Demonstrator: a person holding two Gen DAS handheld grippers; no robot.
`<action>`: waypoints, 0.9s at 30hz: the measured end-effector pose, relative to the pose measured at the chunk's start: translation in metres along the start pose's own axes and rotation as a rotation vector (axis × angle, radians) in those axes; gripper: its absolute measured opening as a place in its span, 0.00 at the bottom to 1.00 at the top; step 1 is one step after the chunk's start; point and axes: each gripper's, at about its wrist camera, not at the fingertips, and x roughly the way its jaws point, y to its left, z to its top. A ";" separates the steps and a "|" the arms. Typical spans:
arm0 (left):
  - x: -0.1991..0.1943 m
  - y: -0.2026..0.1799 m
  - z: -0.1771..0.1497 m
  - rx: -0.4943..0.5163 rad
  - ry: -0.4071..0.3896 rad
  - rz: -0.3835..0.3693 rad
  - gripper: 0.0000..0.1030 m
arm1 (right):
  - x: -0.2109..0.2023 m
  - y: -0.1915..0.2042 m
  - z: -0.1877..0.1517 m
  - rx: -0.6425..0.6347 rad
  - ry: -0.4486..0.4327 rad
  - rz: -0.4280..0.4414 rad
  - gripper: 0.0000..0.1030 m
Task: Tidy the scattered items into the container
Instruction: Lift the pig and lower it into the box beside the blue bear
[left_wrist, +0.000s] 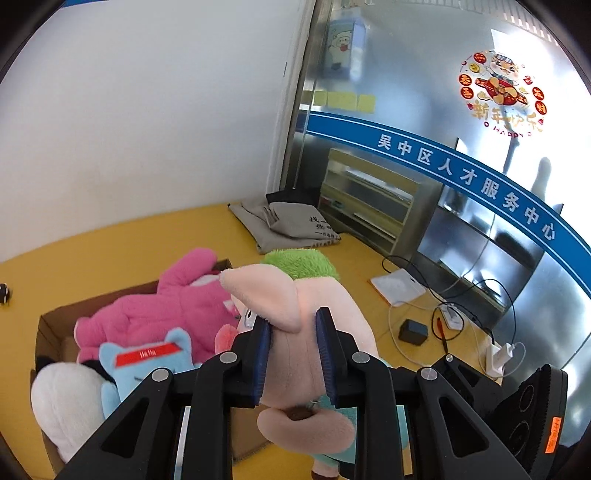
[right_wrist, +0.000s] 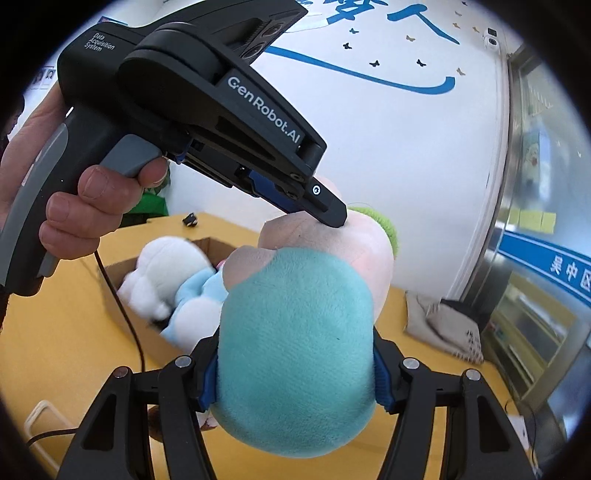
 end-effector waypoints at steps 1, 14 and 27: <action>0.013 0.010 0.005 -0.014 0.016 0.005 0.25 | 0.008 -0.003 0.002 -0.003 -0.001 0.008 0.61; 0.169 0.083 -0.061 -0.142 0.291 -0.053 0.24 | 0.121 -0.011 -0.077 0.187 0.402 0.159 0.74; 0.183 0.074 -0.068 -0.095 0.327 -0.024 0.25 | 0.125 -0.035 -0.066 0.294 0.462 0.151 0.25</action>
